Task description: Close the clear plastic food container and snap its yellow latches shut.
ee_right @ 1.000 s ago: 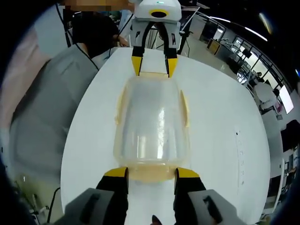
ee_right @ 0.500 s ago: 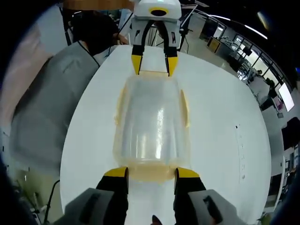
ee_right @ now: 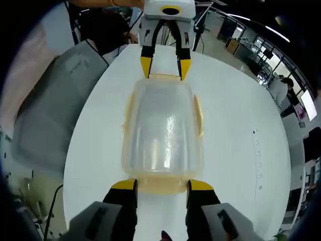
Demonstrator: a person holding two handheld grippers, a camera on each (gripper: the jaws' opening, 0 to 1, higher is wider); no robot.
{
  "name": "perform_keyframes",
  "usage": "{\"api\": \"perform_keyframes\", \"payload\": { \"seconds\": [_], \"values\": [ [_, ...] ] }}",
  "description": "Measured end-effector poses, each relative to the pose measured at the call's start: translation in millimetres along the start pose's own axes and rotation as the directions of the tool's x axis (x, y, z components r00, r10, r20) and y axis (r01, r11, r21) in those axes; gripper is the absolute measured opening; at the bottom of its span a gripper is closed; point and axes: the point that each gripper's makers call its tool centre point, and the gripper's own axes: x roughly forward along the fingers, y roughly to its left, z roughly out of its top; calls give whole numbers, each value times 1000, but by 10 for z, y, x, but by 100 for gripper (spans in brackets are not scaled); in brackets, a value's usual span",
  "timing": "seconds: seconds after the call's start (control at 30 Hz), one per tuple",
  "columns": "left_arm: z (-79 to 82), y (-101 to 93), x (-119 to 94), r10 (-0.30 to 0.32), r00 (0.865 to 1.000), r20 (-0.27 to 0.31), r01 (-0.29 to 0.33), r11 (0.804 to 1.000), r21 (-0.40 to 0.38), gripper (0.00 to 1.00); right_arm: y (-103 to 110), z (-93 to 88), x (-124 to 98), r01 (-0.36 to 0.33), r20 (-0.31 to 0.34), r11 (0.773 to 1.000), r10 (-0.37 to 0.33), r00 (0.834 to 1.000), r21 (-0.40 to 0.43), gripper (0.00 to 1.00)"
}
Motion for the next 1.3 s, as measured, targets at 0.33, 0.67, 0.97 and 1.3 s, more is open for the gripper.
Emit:
{"api": "perform_keyframes", "payload": {
  "seconds": [0.33, 0.67, 0.97, 1.3],
  "values": [
    [44, 5, 73, -13, 1000, 6, 13, 1000, -14, 36, -23, -75, -19, -18, -12, 1000, 18, 1000, -2, 35],
    [46, 22, 134, -23, 1000, 10, 24, 999, -25, 36, -39, -132, 23, -35, -24, 999, 35, 999, 1, 35],
    [38, 45, 168, -34, 999, 11, 34, 999, -33, 36, -61, -163, 67, -48, -26, 999, 48, 999, 8, 35],
    [23, 55, 184, -42, 999, 12, 42, 998, -45, 36, -71, -182, 113, -73, -29, 997, 74, 997, 17, 35]
  ]
}}
